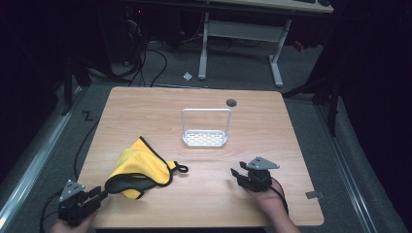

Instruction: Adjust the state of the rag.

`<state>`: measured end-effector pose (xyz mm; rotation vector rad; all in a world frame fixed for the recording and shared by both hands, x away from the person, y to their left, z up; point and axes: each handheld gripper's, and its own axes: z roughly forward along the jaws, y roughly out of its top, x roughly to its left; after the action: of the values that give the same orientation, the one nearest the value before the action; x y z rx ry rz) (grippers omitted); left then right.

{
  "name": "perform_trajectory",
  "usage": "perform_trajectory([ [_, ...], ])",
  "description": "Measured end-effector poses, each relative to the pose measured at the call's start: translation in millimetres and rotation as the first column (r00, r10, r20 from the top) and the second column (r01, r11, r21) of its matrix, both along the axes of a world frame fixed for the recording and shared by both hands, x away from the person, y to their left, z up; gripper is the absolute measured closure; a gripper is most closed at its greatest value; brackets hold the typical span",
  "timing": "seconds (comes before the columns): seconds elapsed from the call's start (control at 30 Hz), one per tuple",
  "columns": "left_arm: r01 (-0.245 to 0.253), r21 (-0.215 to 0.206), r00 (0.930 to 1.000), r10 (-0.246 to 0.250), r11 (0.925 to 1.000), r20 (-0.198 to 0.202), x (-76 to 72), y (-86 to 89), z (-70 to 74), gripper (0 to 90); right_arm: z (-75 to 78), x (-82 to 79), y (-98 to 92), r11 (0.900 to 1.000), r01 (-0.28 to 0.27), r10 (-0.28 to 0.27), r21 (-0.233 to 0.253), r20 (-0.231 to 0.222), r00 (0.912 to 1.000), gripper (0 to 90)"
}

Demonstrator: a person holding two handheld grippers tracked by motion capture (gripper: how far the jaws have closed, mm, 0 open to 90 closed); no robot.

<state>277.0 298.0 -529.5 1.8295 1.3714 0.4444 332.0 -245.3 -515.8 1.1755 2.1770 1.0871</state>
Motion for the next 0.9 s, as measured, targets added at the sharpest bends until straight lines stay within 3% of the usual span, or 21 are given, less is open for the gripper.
perform_trajectory([
  [0.33,0.011,-0.02,0.9999,-0.011,0.9997,0.007,2.0,-1.1,1.5,70.1,-3.9,-0.9,-1.6,1.0,0.0,0.0,-0.007,-0.017,0.9998,52.3],
  [0.5,0.016,-0.036,0.9997,-0.015,0.9992,0.019,1.2,-0.5,4.1,80.5,-4.4,-1.2,-2.4,1.0,-0.004,0.004,-0.009,-0.019,0.9998,52.2],
  [0.7,-0.016,-0.051,0.999,0.018,0.9986,0.04,3.7,4.6,10.2,89.8,-5.1,-2.1,-2.8,1.0,-0.006,0.005,-0.013,-0.019,0.9998,52.2],
  [0.9,-0.019,-0.081,0.9935,0.028,0.9965,0.111,10.3,3.1,32.9,89.4,-4.2,-2.7,-2.3,1.0,-0.004,0.003,-0.015,-0.013,0.9999,52.1],
])
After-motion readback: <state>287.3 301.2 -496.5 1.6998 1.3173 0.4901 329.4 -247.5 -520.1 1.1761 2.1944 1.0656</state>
